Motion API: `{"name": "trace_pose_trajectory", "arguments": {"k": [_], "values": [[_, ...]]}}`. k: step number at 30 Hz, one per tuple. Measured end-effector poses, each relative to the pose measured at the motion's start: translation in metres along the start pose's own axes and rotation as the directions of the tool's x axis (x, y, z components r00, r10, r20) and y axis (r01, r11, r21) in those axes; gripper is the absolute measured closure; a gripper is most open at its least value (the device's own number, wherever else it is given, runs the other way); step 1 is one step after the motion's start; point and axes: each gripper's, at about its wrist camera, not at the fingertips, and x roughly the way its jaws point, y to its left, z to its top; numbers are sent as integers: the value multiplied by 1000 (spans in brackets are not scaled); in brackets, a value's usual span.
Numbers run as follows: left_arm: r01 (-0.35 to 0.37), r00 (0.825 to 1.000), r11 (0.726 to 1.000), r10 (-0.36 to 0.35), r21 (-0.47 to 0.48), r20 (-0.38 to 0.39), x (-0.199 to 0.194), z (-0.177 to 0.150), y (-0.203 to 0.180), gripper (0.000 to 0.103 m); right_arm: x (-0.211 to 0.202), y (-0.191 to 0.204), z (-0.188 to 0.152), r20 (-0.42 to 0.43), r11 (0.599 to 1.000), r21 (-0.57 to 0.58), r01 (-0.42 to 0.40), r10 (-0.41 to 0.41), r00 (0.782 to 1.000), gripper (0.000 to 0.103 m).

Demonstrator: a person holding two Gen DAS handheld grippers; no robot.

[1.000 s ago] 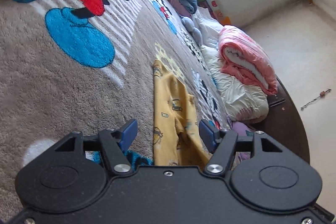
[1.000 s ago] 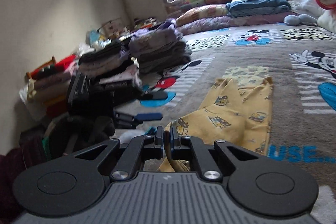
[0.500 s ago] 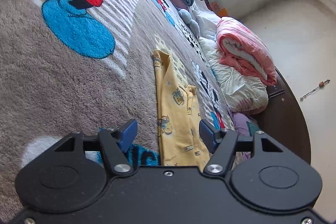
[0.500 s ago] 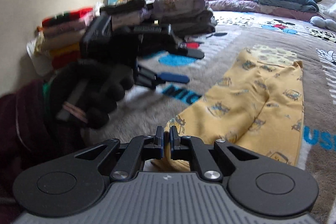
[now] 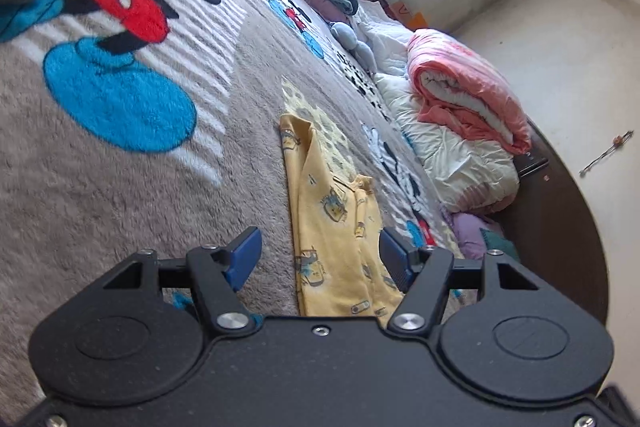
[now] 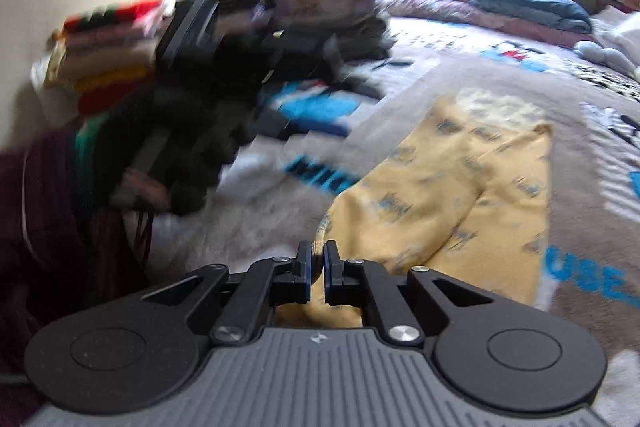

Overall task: Fold clothes
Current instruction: 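Fold the held pants fabric with the right gripper over the pants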

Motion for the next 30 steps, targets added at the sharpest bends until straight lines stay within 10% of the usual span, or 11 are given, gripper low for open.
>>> {"name": "trace_pose_trajectory", "arguments": {"k": [7, 17, 26, 30], "values": [[16, 1000, 999, -16, -42, 10, -5, 0, 6, 39, -49, -73, 65, 148, 990, 124, 63, -82, 986, 95], [22, 999, 998, -20, -61, 33, -8, 3, 10, 39, -42, -158, 155, 77, 974, 37, 225, -227, 971, 95], [40, 998, 997, -37, -70, 43, -10, 9, 14, 39, -36, -187, 142, -11, 955, 145, 260, -262, 965, 95], [47, 998, 996, -44, -71, 41, -9, 10, 14, 39, -55, -165, 118, 65, 982, 137, 133, -143, 988, 95]]}}
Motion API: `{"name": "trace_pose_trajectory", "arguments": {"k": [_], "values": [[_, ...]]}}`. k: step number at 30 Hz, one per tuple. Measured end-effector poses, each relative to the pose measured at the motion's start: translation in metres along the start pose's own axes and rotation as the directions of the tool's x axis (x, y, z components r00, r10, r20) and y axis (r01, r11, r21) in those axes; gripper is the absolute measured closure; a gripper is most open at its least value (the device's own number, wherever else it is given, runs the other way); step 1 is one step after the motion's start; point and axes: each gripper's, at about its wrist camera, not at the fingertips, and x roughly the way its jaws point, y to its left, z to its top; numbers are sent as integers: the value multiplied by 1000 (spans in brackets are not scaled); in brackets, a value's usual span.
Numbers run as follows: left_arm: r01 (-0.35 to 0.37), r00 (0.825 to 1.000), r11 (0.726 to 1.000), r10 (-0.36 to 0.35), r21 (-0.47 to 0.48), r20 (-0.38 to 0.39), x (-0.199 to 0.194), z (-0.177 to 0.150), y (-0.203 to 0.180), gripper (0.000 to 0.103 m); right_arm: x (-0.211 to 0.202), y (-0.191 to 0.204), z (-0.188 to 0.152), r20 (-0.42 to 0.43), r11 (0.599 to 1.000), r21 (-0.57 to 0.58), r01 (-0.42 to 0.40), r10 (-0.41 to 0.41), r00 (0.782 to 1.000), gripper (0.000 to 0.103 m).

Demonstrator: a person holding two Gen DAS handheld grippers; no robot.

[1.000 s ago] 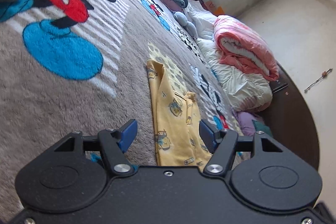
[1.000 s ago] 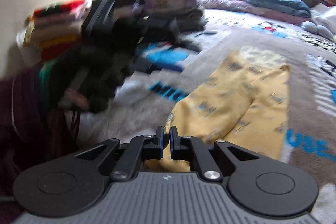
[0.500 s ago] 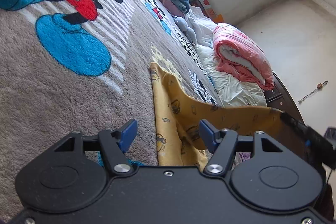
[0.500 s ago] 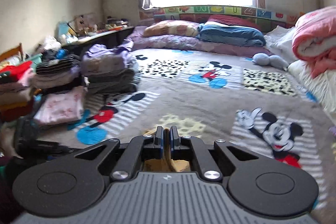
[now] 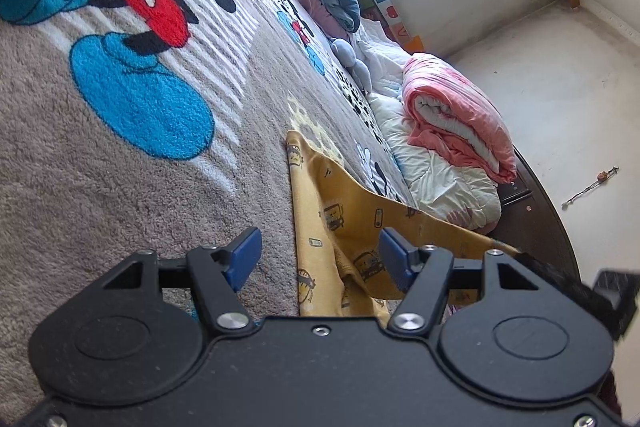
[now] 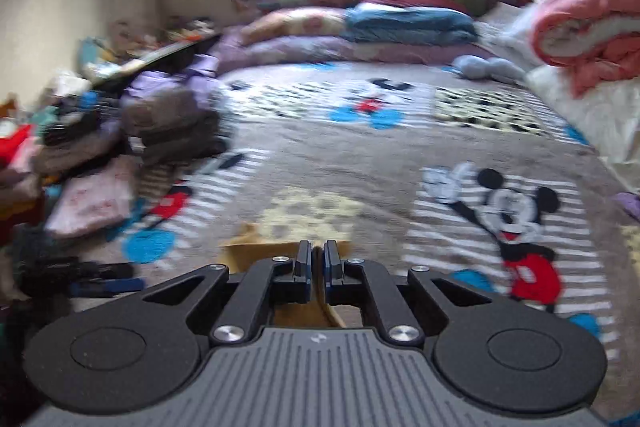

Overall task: Fold clothes
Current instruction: 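Fold the held pants fabric with the right gripper over the pants, then open the right gripper and release the folded pants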

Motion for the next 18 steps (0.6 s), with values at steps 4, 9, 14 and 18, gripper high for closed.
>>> {"name": "trace_pose_trajectory", "arguments": {"k": [4, 9, 14, 18], "values": [[0, 1000, 1000, 0, 0, -8, 3, -2, 0, 39, -12, 40, -33, -6, 990, -72, -119, 119, 993, 95], [-3, 1000, 1000, 3, 3, -18, 6, -4, 0, 39, 4, 100, -73, -103, 955, -233, -184, 163, 981, 95], [-1, 1000, 1000, 1, -1, -13, 3, -3, 1, 39, 26, 131, -101, -177, 930, -293, -221, 174, 969, 95], [3, 1000, 1000, -3, -1, -19, 5, -3, 1, 39, 32, 143, -108, -188, 914, -330, -236, 181, 965, 95]]}}
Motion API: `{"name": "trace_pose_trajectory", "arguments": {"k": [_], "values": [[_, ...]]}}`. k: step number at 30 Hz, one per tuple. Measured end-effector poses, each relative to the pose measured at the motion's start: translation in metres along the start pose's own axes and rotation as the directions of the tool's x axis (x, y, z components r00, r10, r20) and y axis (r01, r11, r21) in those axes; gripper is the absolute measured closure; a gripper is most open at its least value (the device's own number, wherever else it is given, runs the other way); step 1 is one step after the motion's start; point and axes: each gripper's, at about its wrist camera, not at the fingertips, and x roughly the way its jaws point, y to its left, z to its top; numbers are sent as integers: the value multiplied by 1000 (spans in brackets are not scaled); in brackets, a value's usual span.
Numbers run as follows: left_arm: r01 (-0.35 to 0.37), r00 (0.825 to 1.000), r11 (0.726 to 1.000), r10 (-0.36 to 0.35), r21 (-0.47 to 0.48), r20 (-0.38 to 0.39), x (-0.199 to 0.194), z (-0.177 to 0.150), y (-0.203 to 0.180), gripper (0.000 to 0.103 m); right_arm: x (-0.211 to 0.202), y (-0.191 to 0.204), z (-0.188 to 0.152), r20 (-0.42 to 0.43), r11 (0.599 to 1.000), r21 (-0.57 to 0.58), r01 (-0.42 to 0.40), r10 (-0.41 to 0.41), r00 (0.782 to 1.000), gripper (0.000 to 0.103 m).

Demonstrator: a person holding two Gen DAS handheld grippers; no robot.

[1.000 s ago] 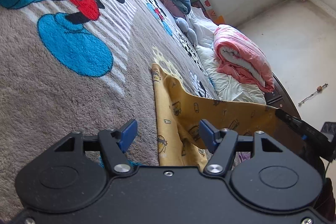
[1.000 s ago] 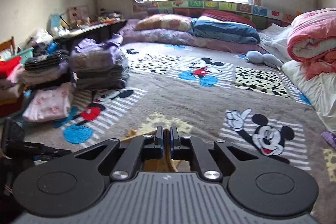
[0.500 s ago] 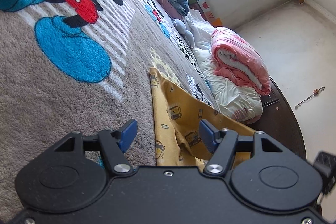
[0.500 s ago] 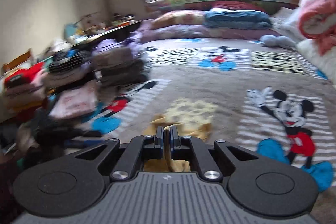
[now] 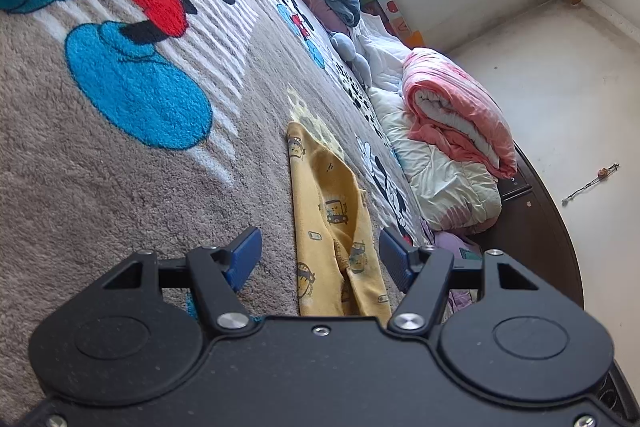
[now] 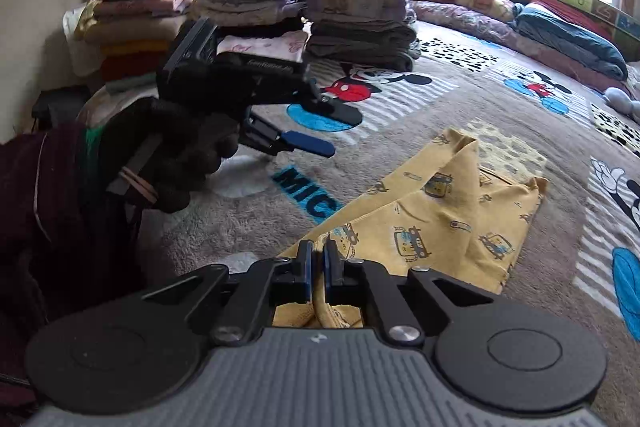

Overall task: Fold clothes
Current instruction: 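Open the right gripper and release the folded pants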

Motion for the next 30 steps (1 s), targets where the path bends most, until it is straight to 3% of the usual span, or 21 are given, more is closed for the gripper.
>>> {"name": "trace_pose_trajectory", "arguments": {"k": [8, 11, 19, 23, 26, 30], "values": [[10, 1000, 1000, -10, 16, -16, 3, -2, -2, 39, -9, 10, -4, 32, 997, -54, -50, 51, 998, 95], [6, 1000, 1000, -6, 18, -19, 4, -3, -3, 39, -2, 18, -14, -17, 992, -96, -77, 76, 997, 95], [-8, 1000, 999, 9, 31, -20, 6, -4, -3, 39, 31, 43, -30, -135, 985, -174, 12, -36, 990, 94], [-11, 1000, 999, 11, 37, -19, 8, -5, -4, 39, 38, 43, -27, -132, 992, -117, 43, -58, 989, 91], [-14, 1000, 999, 15, 39, -24, 8, -6, -4, 39, 30, 39, -24, -126, 999, -48, -10, 4, 992, 72], [-17, 999, 998, 19, 62, -27, 7, -8, -7, 39, 8, 15, -22, -69, 990, 123, -64, 73, 995, 70]]}}
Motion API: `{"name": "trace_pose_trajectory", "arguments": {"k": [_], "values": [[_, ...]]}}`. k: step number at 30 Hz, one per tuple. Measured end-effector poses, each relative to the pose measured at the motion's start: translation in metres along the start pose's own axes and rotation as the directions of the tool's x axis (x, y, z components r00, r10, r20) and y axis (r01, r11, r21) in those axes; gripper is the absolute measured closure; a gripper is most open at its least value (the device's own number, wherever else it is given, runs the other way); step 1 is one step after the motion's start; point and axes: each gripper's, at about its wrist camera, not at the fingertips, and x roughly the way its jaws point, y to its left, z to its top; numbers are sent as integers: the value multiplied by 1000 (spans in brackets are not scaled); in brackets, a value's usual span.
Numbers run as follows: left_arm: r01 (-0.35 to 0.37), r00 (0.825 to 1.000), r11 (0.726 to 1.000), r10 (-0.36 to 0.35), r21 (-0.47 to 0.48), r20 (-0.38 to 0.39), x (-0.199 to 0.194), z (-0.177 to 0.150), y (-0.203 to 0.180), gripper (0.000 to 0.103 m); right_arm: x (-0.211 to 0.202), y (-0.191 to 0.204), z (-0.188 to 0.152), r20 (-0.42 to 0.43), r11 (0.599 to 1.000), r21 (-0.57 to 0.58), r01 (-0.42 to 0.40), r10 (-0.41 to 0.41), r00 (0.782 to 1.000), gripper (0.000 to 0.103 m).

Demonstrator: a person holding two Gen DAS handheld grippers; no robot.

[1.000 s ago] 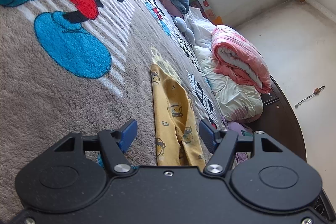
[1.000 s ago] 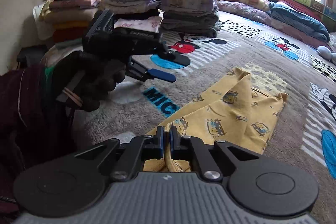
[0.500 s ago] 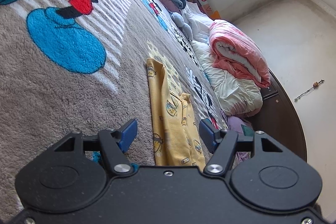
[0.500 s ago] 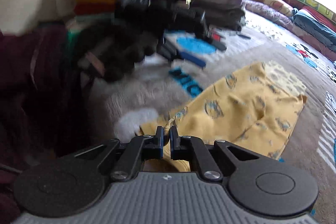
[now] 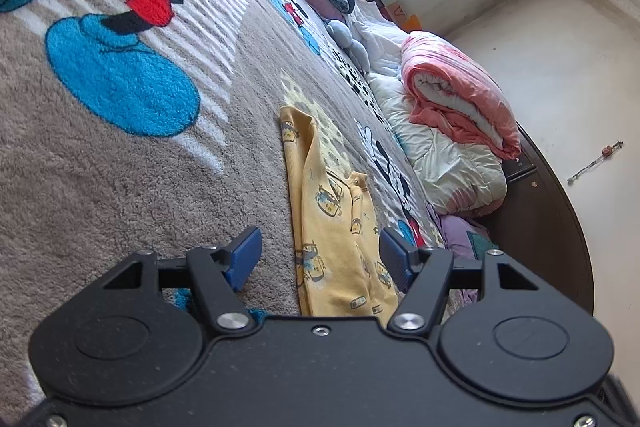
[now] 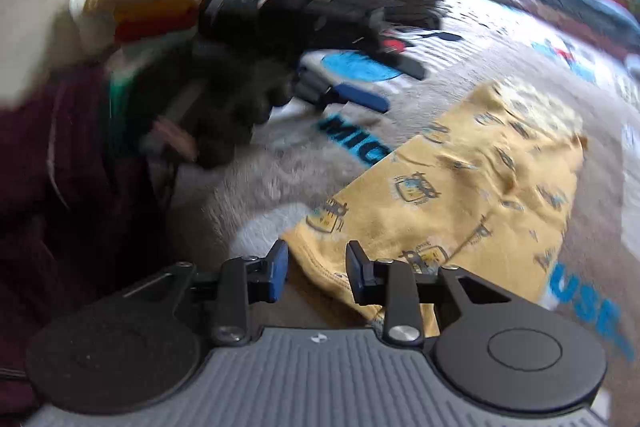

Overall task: Fold clothes
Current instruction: 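Open the right gripper and release the folded pants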

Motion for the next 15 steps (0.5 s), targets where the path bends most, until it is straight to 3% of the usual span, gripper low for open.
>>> {"name": "trace_pose_trajectory", "arguments": {"k": [2, 8, 15], "values": [[-2, 1000, 1000, 2, 11, -2, 0, -1, -1, 39, -13, -19, 1, 58, 991, 127, -33, 26, 998, 70], [-13, 1000, 998, 15, 60, -17, 4, -4, -7, 39, -12, -83, 1, 123, 901, 432, 44, -108, 987, 70], [-66, 996, 981, 76, 185, -51, 14, -11, -18, 46, 22, -133, 3, 137, 786, 617, 46, -165, 977, 76]]}}
